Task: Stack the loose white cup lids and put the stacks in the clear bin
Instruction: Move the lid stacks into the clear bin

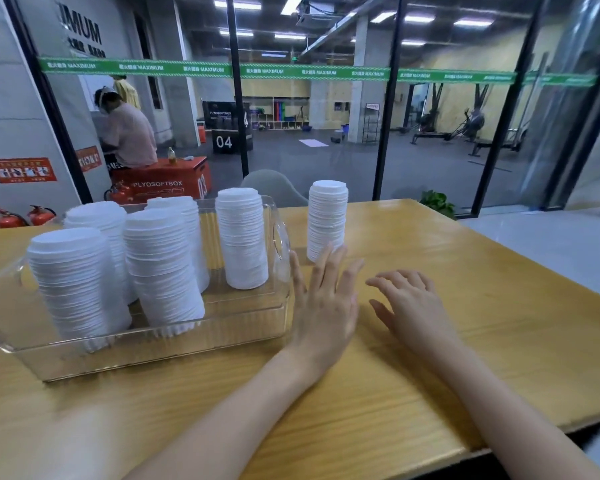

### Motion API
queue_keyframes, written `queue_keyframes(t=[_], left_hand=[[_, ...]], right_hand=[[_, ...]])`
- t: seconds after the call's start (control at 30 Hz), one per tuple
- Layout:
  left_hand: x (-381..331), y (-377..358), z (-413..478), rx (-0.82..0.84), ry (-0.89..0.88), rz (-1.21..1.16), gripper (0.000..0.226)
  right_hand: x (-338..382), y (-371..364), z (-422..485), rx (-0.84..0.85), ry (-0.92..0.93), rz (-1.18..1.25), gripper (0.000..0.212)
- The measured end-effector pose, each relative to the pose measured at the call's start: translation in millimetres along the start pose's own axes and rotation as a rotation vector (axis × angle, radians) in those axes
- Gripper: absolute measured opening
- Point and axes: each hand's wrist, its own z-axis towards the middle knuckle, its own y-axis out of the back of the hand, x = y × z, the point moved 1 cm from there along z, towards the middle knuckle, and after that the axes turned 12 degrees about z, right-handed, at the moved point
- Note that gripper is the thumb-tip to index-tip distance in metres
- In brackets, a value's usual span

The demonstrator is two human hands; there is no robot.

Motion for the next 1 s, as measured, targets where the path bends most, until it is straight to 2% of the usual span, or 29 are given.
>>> queue_keyframes(t=[0.17, 0.3, 0.47, 0.57, 0.67, 0.8, 0.87, 1.0], left_hand=[[-20.8, -27.3, 16.8, 0.034, -0.037, -0.101, 0.046], [-13.6, -60.6, 31.8, 0.148, 0.099, -0.076, 0.05], [5.2, -90.1, 38.0, 0.311, 0.286, 0.018, 0.053], [6.7, -97.6, 38.0, 0.346, 0.321, 0.033, 0.057], [8.1, -101.1, 35.6, 0.343, 0.357, 0.03, 0.058], [11.1, -104.4, 30.2, 0.37, 0.441, -0.017, 0.057], [11.0, -104.4, 29.4, 0.378, 0.475, -0.054, 0.058], [11.2, -97.8, 31.5, 0.44, 0.544, -0.156, 0.058]], right_hand=[[-25.9, -11.6, 14.8, 0.052, -0.047, 0.004, 0.038], [-38.2, -20.1, 31.0, 0.102, -0.066, -0.011, 0.033], [-45.7, -32.8, 56.1, 0.187, -0.088, 0.004, 0.039], [-46.9, -49.2, 79.7, 0.25, -0.187, 0.12, 0.053], [-47.5, -70.0, 103.9, 0.254, -0.312, 0.373, 0.082], [-46.1, -94.4, 128.5, 0.255, -0.358, 0.617, 0.115], [-44.5, -102.2, 135.7, 0.221, -0.361, 0.721, 0.124], [-42.5, -116.1, 142.4, 0.152, -0.34, 0.874, 0.125]])
